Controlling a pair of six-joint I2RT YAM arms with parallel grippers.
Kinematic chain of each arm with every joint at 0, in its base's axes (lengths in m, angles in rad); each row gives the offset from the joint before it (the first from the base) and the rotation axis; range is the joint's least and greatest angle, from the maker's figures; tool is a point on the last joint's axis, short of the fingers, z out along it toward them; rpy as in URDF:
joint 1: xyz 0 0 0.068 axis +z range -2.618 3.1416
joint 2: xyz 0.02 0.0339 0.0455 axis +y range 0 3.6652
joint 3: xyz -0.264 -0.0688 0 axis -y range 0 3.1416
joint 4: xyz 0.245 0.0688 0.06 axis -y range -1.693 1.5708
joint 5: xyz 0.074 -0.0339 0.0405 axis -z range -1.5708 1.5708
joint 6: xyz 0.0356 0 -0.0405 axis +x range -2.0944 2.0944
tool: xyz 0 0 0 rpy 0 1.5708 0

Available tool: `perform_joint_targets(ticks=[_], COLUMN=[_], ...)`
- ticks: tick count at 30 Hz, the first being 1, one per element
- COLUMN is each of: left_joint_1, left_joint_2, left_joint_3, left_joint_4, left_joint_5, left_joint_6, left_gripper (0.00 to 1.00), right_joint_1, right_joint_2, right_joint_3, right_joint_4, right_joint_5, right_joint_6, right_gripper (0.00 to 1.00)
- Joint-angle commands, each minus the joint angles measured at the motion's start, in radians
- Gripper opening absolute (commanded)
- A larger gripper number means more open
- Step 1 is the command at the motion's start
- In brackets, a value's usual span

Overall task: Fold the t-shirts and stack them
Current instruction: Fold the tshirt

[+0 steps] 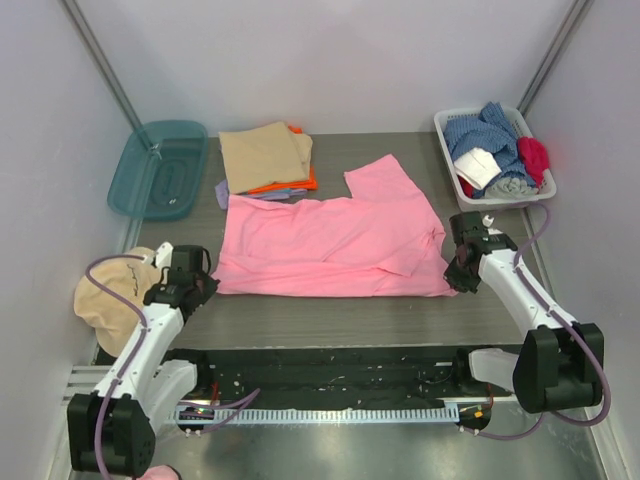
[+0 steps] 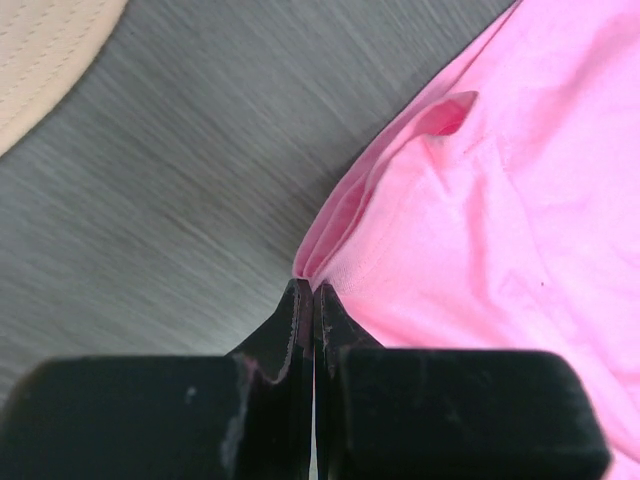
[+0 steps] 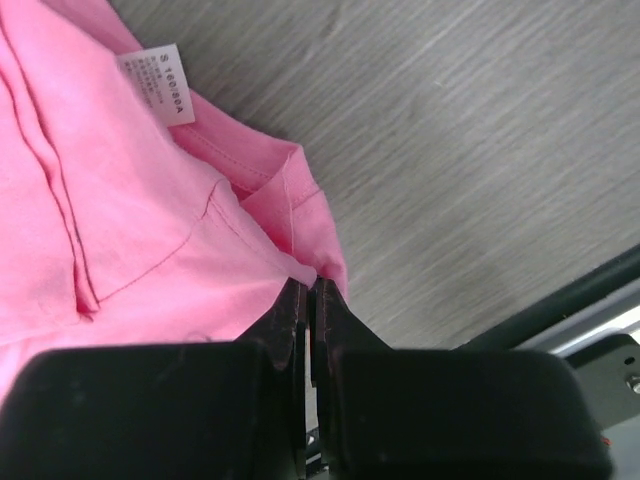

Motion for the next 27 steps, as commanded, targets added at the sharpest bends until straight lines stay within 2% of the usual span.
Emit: perform_joint_targets(ticks=[1, 8, 14, 21, 25, 26, 27], left_joint_1=[0.002, -0.001, -0.014, -0.059, -0.065, -0.065, -0.065], left_joint_2=[-0.086, -0.190, -0.184, -0.213, -0.192, -0.189, -0.186], left_joint_3=[-0.009, -0.035, -0.018, -0.011, 0.015, 0.022, 0.029], left_joint_4=[-0.120, -0.187, -0.231, -0.296, -0.337, -0.344, -0.348], left_joint_5=[-0.077, -0.088, -0.099, -0.177, -0.201, -0.207, -0.212], left_joint_6=[-0.020, -0.068, -0.101, -0.170, -0.189, -0.193, -0.193], left_gripper=[0.00, 0.00, 0.00, 0.00, 0.11, 0.14, 0.21], right_joint_1=[0.003, 0.009, 0.018, 0.021, 0.021, 0.023, 0.021], right_joint_2=[-0.037, -0.071, -0.082, -0.144, -0.158, -0.163, -0.164], right_joint_3=[0.038, 0.036, 0.048, -0.002, -0.007, -0.002, 0.002], right_joint_4=[-0.106, -0.164, -0.198, -0.238, -0.244, -0.246, -0.246], right_joint_5=[0.084, 0.086, 0.092, 0.089, 0.073, 0.076, 0.086], right_joint_6=[0.040, 0.070, 0.084, 0.101, 0.115, 0.118, 0.119], right_gripper=[0.01, 0.01, 0.01, 0.01, 0.10, 0.16, 0.18])
